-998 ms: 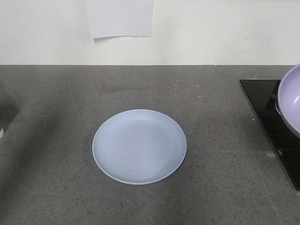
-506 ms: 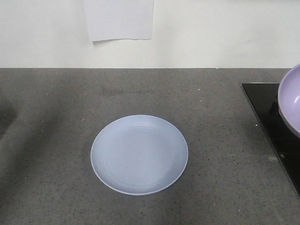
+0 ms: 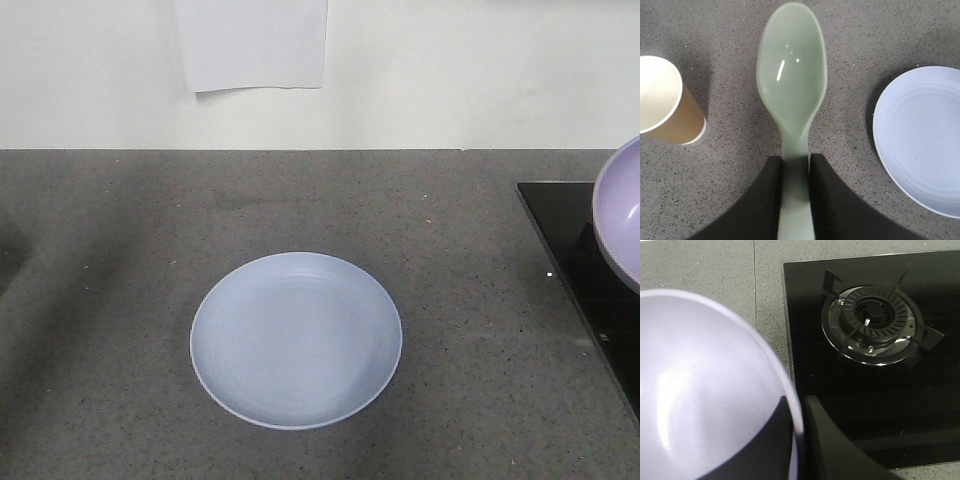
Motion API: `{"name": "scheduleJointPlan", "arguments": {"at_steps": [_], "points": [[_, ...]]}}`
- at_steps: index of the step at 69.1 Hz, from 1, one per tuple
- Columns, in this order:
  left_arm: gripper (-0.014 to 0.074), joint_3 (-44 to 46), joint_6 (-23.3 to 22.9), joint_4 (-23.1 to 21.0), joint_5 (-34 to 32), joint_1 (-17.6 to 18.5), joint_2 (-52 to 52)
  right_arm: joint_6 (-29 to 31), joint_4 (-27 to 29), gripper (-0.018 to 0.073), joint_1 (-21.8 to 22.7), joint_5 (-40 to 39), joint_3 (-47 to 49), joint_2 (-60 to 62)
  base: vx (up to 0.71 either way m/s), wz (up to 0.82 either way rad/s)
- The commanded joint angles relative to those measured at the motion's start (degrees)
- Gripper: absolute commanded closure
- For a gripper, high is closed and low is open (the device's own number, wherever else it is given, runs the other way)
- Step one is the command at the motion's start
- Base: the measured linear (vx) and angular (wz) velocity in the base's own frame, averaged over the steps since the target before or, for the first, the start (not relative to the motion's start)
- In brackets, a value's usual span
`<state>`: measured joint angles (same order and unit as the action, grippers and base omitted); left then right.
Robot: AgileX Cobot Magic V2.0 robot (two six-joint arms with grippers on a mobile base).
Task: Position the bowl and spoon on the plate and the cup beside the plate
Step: 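Drive the base closer, centering the pale blue plate ahead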
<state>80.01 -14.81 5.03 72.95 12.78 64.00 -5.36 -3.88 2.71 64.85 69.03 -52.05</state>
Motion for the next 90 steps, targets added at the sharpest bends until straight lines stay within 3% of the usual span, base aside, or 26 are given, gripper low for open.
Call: {"name": "scheduleJointPlan", "arguments": {"at_steps": [1,90], "points": [[0.0603,1.24,-0.04,0.14,-2.85,-0.05,-0.9,0.36,-0.6,0.0566,0.39,-3.81,1.58,0.43,0.0,-0.01],[0.0603,1.24,-0.04,0.14,-2.85,-0.05,-0.9,0.36,-0.6,0.0566,0.39,-3.61,1.58,0.43,0.0,0.0]]}}
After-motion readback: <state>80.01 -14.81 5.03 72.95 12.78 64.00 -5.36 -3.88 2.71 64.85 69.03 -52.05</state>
